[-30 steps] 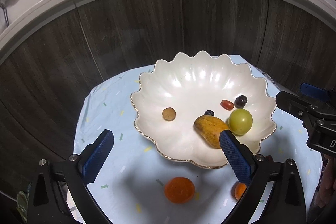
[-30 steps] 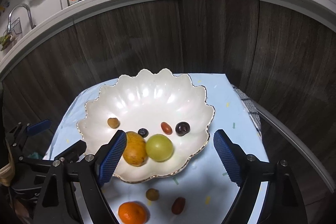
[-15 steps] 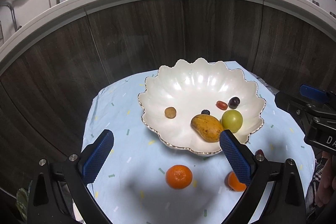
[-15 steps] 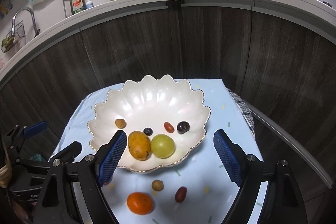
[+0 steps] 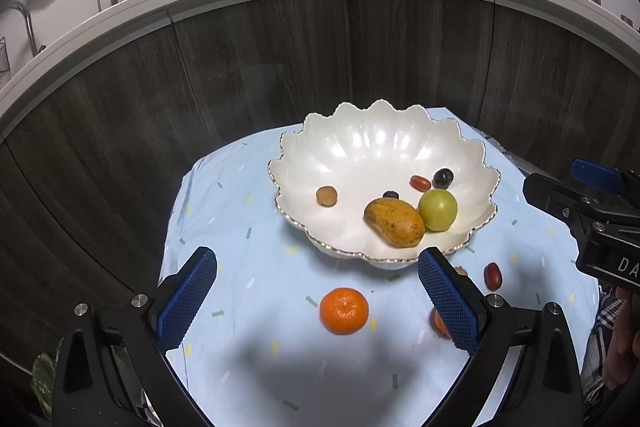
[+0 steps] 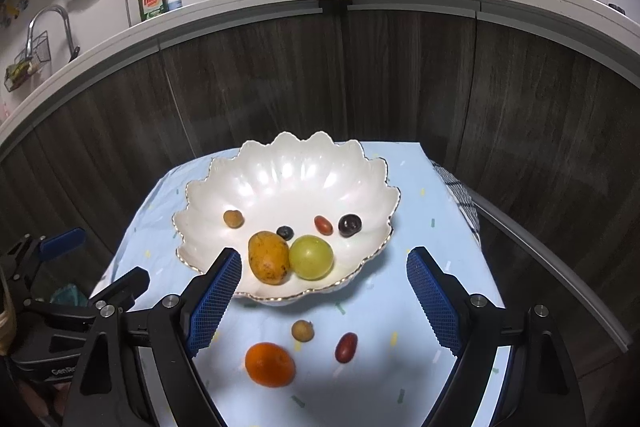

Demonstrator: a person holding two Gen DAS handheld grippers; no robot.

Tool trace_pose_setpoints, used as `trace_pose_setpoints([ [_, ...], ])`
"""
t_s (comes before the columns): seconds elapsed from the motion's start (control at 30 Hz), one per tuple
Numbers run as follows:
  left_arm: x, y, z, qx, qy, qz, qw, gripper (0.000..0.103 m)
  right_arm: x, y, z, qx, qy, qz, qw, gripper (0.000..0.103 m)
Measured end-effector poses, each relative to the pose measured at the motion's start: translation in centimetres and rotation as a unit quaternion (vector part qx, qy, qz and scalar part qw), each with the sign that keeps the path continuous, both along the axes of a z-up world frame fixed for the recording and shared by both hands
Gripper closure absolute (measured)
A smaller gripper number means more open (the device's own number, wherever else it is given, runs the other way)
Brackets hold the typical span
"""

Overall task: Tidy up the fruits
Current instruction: 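Withdraw both open tools from the bowl toward the mandarin oranges, then grasp a mandarin orange with the left tool while the right tool grasps the other mandarin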

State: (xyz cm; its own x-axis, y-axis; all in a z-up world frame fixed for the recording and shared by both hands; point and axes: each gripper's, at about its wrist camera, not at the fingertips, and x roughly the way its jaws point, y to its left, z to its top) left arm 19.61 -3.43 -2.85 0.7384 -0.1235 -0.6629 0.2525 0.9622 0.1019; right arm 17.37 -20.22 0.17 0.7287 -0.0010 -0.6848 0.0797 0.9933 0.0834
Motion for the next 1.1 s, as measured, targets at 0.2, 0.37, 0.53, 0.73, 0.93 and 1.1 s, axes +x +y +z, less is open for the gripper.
trace_pose_setpoints([
  [0.2,-1.2,0.6,-1.0,0.006,0.005,-0.008,0.9999,0.001,-0.7,0.7,-0.9,-0.002,0.01,0.005,1.0,0.017],
  [0.37,-1.1,1.2,-2.0,0.003,0.021,-0.012,0.9997,0.001,-1.0,1.6,-2.0,-0.005,0.021,0.011,1.0,0.018],
  [0.53,-0.8,1.7,-3.3,-0.003,0.038,-0.023,0.999,0.001,-1.3,2.4,-3.2,-0.007,0.034,0.012,0.999,0.018],
  [0.73,0.0,2.1,-4.7,-0.002,0.051,-0.055,0.9972,0.001,-1.6,3.4,-4.8,-0.008,0.053,0.007,0.999,0.018],
  [0.93,1.1,2.1,-6.2,-0.002,0.066,-0.084,0.9943,0.001,-1.6,4.4,-6.5,-0.009,0.075,0.014,0.997,0.018],
  [1.1,2.0,1.7,-7.5,0.011,0.077,-0.107,0.9911,0.004,-1.3,5.0,-7.6,-0.012,0.087,0.019,0.996,0.018],
])
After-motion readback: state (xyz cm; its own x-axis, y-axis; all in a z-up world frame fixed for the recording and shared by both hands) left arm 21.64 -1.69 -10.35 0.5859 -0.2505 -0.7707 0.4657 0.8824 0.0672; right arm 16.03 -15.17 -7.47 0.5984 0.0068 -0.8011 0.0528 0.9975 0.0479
